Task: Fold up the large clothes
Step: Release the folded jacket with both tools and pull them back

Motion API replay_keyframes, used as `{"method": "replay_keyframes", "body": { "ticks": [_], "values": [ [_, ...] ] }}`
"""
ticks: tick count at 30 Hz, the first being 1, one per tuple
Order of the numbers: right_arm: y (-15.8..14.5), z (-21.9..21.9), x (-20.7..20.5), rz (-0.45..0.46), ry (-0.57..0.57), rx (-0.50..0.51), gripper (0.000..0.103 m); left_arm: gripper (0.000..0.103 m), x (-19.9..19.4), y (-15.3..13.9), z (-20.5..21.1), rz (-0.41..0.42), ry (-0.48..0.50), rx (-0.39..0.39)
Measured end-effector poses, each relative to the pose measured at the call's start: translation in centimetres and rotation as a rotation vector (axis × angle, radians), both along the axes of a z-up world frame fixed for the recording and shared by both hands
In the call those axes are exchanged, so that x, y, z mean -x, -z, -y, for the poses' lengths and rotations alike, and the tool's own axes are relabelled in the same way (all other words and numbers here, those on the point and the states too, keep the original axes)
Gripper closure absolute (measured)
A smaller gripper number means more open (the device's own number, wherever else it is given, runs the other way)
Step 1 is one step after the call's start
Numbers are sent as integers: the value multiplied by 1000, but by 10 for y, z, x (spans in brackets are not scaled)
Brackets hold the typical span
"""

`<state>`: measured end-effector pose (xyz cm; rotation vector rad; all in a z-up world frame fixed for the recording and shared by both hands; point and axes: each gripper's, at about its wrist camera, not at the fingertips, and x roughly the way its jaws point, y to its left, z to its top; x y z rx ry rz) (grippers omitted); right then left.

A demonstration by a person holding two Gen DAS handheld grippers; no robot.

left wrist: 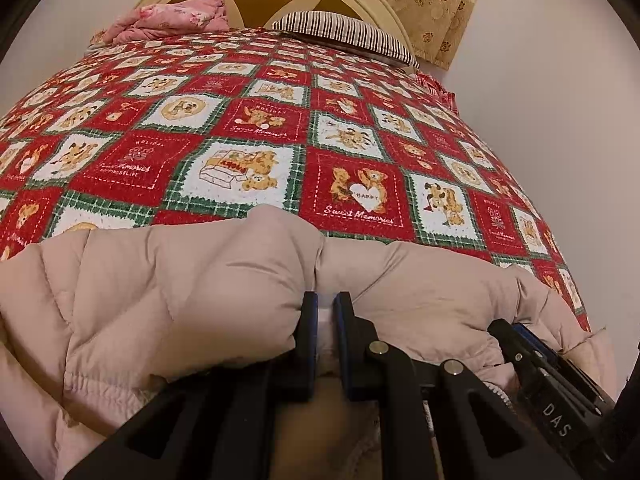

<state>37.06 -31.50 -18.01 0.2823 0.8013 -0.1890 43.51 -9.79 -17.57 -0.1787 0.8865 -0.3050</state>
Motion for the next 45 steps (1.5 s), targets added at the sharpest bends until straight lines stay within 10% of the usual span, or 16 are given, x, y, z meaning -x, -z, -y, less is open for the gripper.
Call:
{"method": "replay_keyframes", "body": {
  "ticks": [7,11,22,37,45],
  "values": [
    [-20,4,26,8,-17,-35,64,89,44,-36,-9,11,-6,-92],
    [-63,12,109,198,43,-111,25,59,105,-63,-15,114,26,-225],
    [-124,10,303,315,81,-80,24,36,249,-103,-46,283,22,-316],
    [-133,22,465,258,43,135,15,35,374,-76,-161,237,41,-157],
    [-95,50,496,160,71,9,15,35,428,-48,-228,180,-18,-26]
  ]
}}
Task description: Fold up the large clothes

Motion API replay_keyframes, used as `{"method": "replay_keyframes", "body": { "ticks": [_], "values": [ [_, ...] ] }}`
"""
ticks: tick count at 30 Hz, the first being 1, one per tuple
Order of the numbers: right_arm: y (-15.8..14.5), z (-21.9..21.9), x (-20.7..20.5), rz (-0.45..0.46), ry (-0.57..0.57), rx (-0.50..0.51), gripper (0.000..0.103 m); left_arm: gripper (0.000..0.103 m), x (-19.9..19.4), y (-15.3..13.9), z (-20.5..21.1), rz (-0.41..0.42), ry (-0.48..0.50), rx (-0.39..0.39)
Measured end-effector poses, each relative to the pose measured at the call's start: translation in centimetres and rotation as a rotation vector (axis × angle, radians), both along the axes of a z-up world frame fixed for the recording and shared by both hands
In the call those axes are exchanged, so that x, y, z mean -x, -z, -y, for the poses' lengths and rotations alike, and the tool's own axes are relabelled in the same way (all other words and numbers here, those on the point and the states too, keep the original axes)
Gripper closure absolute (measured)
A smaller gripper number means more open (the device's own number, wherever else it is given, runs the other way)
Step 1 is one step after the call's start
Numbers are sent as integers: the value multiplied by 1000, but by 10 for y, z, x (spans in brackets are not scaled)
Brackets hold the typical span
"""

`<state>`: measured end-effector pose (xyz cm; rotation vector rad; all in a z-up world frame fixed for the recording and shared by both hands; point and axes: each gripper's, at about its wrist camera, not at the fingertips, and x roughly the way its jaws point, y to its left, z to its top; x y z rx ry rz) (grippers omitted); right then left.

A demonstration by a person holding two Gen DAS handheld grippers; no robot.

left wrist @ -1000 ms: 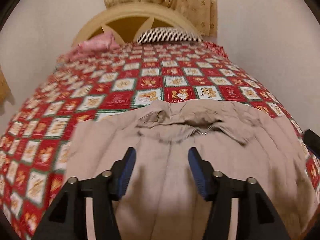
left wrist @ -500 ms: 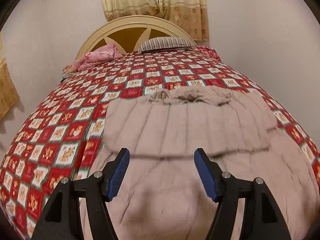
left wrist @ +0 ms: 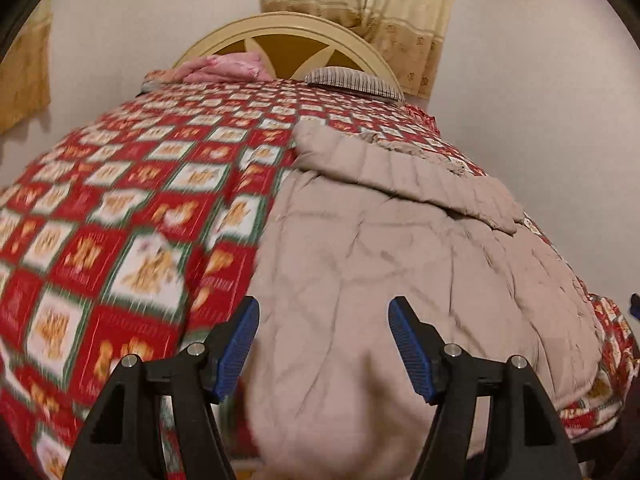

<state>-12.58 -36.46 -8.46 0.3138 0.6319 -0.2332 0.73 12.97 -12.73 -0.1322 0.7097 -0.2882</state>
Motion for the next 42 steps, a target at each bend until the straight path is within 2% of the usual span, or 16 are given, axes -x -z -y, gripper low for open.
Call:
{"method": "replay_keyframes", "body": {
  "ticks": [3,6,11,15,18,21,23,24,25,26,27,28,29,32,38,42],
  "values": [
    [17,1,-1,-23,-3,-68,15,35,13,7,-14,-8,12,56],
    [33,-13,-11,-67,-39,-39,15,35,18,15,-25,-22,20,85],
    [62,-25,-20,-148,-76,-34,15,35,27,45,-35,-133,63,132],
    [80,-32,-24,-185,-119,-97,17,35,24,52,-34,-163,73,194],
    [90,-39,-27,-221,-150,-93,18,35,26,54,-30,-157,85,187],
    [89,-39,-25,-218,-162,-90,20,35,29,55,-29,-138,83,181],
    [90,-35,-23,-215,-155,-108,25,35,32,56,-26,-123,93,168],
    [91,-35,-23,-217,-151,-107,32,35,34,56,-24,-114,104,155],
    [91,-35,-23,-220,-149,-100,43,40,36,56,-21,-106,117,139],
    [90,-36,-23,-228,-152,-85,48,51,35,57,-17,-104,126,126],
    [89,-36,-23,-229,-156,-76,63,55,35,58,-15,-106,133,119],
    [88,-37,-24,-226,-169,-81,73,59,36,58,-14,-107,138,118],
    [88,-37,-23,-228,-171,-87,74,69,36,58,-14,-103,145,128],
    [85,-39,-25,-230,-173,-73,82,83,35,55,-16,-111,168,159],
    [69,-27,-19,-172,-165,-202,88,90,36,36,-21,-78,202,240],
    [39,-25,-8,-92,-173,-256,89,92,41,8,-27,-24,241,320]
  ]
}}
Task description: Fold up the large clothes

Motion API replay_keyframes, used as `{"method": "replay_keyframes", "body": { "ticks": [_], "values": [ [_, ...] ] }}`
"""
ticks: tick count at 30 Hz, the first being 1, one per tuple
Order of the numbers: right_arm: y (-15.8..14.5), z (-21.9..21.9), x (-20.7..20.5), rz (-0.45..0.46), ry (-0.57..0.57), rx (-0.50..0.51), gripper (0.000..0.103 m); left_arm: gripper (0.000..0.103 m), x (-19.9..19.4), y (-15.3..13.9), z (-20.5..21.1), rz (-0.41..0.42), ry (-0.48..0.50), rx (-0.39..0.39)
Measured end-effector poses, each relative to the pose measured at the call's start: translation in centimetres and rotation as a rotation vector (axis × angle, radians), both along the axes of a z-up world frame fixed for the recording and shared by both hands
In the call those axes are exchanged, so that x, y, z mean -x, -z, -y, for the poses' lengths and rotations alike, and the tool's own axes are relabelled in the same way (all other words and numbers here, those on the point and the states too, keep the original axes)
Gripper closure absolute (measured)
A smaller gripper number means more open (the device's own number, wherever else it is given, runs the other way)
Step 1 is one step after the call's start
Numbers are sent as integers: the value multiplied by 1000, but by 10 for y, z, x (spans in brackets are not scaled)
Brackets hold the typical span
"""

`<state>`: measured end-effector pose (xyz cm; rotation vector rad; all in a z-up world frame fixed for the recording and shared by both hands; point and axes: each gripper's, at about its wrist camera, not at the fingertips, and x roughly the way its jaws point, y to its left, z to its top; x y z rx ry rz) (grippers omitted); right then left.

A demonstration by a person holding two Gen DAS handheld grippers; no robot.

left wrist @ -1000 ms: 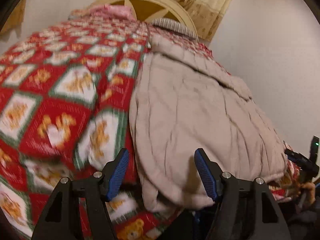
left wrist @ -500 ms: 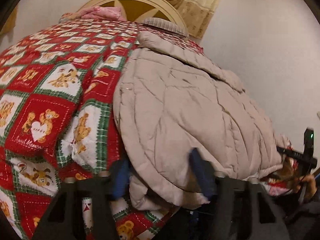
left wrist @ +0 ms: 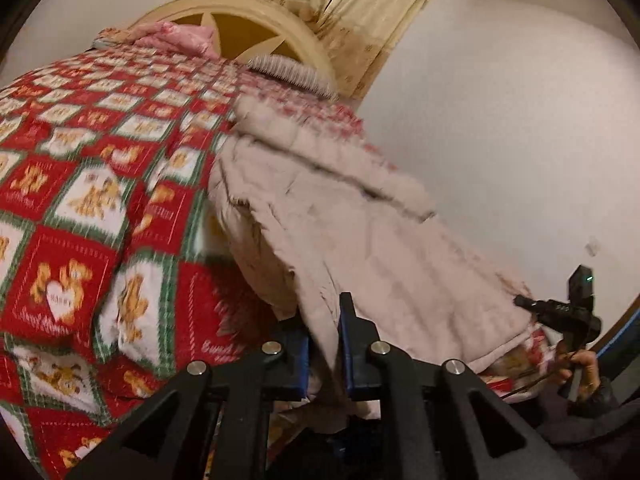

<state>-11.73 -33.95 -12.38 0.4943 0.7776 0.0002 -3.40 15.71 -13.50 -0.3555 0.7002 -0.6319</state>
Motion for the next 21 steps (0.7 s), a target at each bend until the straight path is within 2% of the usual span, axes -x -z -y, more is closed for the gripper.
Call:
{"method": "replay_keyframes", "body": {
  "ticks": [6,11,16,21],
  "values": [
    [-33,-3,17,56,-6,-50,89,92,14,-41,5,100,74,38],
    [-58,2,36,99,0,-99,89,92,24,-70,4,143,138,120],
    [-76,11,38,162,13,-158,89,92,8,-83,6,100,112,129],
    [-86,24,7,174,28,-184,89,92,-33,-91,6,15,59,155]
  ]
}}
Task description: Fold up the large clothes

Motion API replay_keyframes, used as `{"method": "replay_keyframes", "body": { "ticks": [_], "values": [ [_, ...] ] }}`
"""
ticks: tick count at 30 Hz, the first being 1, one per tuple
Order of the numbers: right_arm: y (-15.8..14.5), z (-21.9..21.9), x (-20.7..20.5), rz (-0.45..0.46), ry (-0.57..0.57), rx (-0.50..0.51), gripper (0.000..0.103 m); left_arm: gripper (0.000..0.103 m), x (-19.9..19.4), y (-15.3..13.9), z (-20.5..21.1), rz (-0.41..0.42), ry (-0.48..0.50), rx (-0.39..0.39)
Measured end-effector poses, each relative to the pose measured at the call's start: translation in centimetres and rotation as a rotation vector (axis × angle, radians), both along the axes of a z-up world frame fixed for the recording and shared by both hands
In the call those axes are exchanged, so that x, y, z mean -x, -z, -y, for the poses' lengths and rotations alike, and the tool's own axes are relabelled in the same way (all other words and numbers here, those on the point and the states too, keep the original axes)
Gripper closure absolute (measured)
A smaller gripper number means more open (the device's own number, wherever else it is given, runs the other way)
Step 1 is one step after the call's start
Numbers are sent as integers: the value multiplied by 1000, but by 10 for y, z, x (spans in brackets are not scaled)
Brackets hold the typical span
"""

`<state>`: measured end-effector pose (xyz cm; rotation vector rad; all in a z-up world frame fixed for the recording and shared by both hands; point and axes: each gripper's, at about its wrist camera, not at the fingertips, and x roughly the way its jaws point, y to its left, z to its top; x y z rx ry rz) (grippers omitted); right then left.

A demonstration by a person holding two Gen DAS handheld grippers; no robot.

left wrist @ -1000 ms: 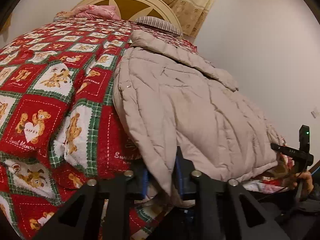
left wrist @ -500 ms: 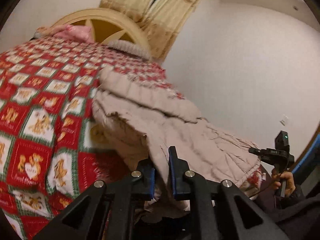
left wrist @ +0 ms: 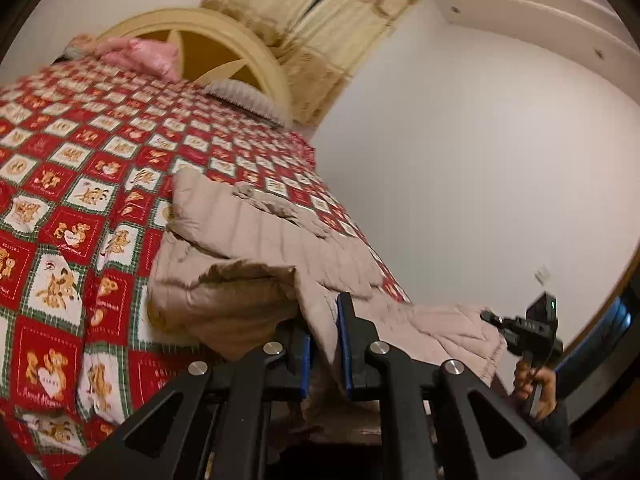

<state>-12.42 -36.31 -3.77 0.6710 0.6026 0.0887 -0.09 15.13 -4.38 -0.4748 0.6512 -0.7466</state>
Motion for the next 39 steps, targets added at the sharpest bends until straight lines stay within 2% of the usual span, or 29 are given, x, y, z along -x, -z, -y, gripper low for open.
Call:
{"method": "replay_keyframes", "body": {
  "ticks": [2,8,13,18,20,22,25,26,29,31,33,34,35,36,37,38,39],
  "values": [
    [-7,4,-11,13,2,-6,89,92,-21,-4,-1,-42,-28,15],
    [-27,21,-76,15,8,-16,89,92,-89,-18,3,-140,-105,10],
    [-29,40,-168,-23,47,-19,89,92,-171,-14,16,-228,-173,-32],
    [5,50,-261,-99,132,22,89,91,-249,20,31,-317,-252,-85],
    [24,53,-290,-120,165,51,88,88,-280,47,28,-383,-286,-82],
    [52,57,-316,-120,175,35,80,87,-300,70,19,-447,-294,-29],
    [84,65,-336,-132,196,-5,69,81,-314,83,7,-510,-251,87],
    [93,67,-340,-136,202,-21,67,80,-318,83,4,-522,-236,107],
    [100,67,-343,-125,209,-5,65,80,-320,67,-7,-484,-206,132],
    [97,67,-343,-137,211,0,63,76,-317,47,-5,-410,-224,76],
    [90,67,-342,-141,211,4,61,59,-311,26,-5,-309,-286,-4],
    [83,68,-340,-130,212,0,58,45,-306,12,-8,-255,-314,-18],
    [79,69,-337,-119,213,-7,56,37,-301,1,-13,-219,-336,-6],
    [72,72,-332,-97,221,-12,49,36,-296,-7,-16,-201,-357,3],
    [62,72,-324,-73,242,-2,33,36,-291,-13,-16,-186,-370,-9],
    [50,72,-315,-47,275,30,26,36,-289,-17,-13,-175,-373,-35],
    [32,68,-298,8,313,95,22,36,-281,-23,-2,-153,-370,-109]
  ]
}}
